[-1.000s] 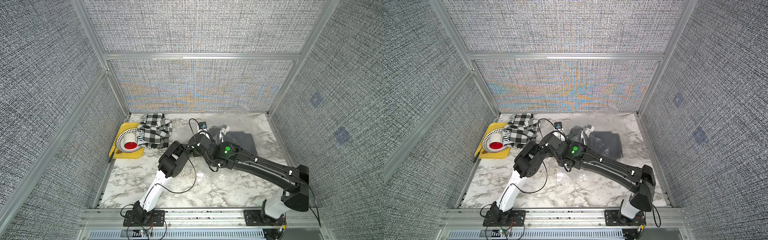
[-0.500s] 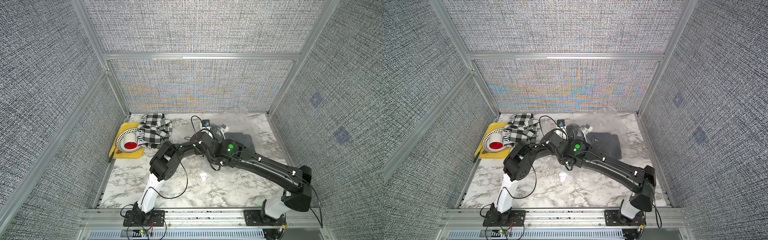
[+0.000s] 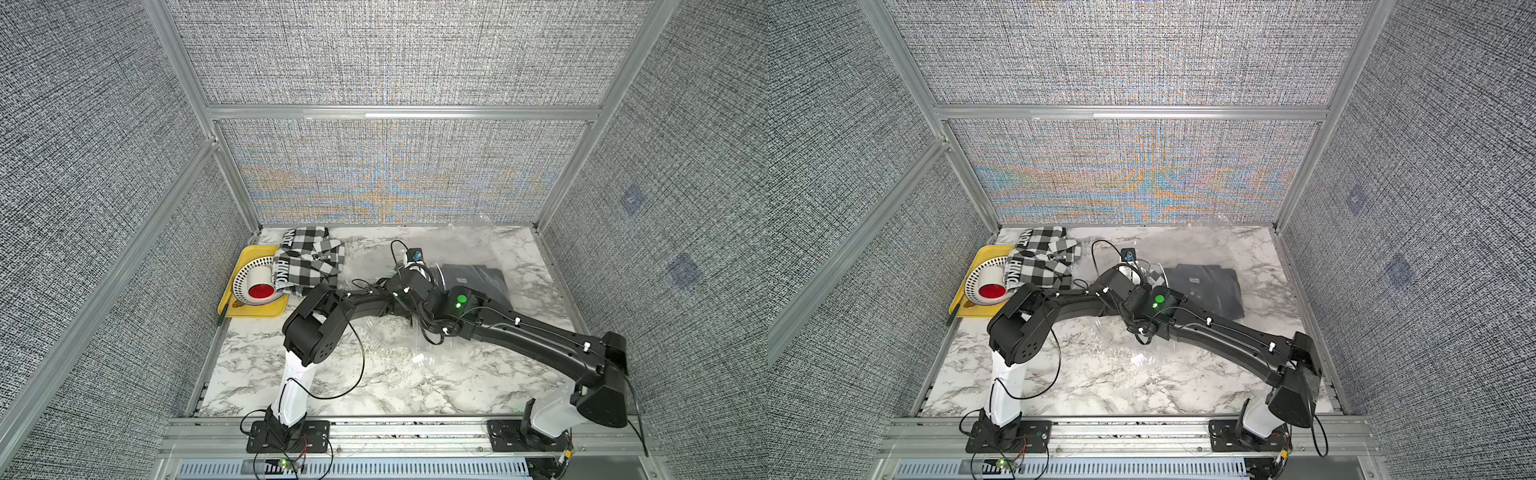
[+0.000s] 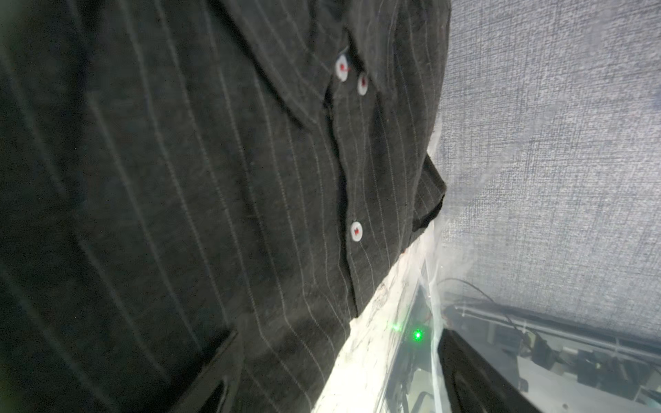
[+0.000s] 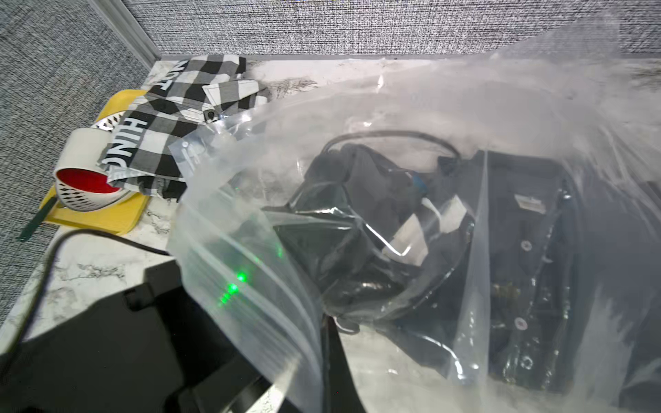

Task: Place the folded shirt into the vacuum bag
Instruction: Place the shirt in the vacuum bag.

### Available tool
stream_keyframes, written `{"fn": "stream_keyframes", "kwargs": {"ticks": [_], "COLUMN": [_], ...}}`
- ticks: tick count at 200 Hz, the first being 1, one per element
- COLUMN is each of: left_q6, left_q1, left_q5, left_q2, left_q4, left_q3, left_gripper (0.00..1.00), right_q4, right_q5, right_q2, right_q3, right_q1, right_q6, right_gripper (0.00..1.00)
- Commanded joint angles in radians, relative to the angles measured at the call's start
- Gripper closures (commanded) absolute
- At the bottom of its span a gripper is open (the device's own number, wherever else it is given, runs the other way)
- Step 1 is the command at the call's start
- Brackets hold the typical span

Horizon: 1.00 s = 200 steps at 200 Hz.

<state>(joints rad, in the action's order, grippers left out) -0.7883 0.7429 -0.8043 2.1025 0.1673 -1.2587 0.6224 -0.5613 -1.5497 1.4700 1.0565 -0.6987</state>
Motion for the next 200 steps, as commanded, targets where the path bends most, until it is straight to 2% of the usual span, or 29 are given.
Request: {"fn": "stream_keyframes", "kwargs": {"ticks": [1, 22, 44, 86, 113, 139, 170, 200], "left_q6": [-0.02, 0.015, 0.06, 0.202, 0.242, 0.262, 0.266, 0.338], "left_q1": [-0.021, -0.041, -0.043, -0.042, -0.042, -0.042, -0.04, -0.04], "left_q5": [-0.028, 0.014, 0.022, 0.144, 0.201, 0.217, 0.173, 0.193], "left_q2": [0.014, 0.039, 0.028, -0.097, -0.178, -0.21, -0.267, -0.287], "left_q4": [0.195, 0.137, 0.084, -0.163, -0.243, -0.318, -0.372, -0.57], "left_q3": [0.041, 0.046, 0.056, 0.083, 0.108, 0.119, 0.148, 0.096], "left_gripper": [0.11, 0.11, 0.11, 0.11, 0.11, 0.11, 0.11, 0.11], "right_q4": [-0.121, -0.168, -0.135, -0.101, -0.1, -0.105, -0.111, -0.148], "right_q5": [0.082, 0.103, 0.075, 0.059, 0.056, 0.062, 0.069, 0.114], "right_q2": [0.029, 0.067, 0.083, 0.087, 0.074, 0.064, 0.059, 0.055], "right_q3": [-0.025, -0.062, -0.079, -0.113, -0.111, -0.102, -0.094, -0.095], "right_q1": [-0.001, -0.007, -0.034, -0.09, -0.094, -0.094, -0.093, -0.094], "right_q6": [0.041, 0.044, 0.012, -0.023, -0.023, -0.019, -0.001, 0.033], "right_gripper": [1.0, 1.0, 1.0, 1.0, 1.0, 1.0, 1.0, 1.0]}}
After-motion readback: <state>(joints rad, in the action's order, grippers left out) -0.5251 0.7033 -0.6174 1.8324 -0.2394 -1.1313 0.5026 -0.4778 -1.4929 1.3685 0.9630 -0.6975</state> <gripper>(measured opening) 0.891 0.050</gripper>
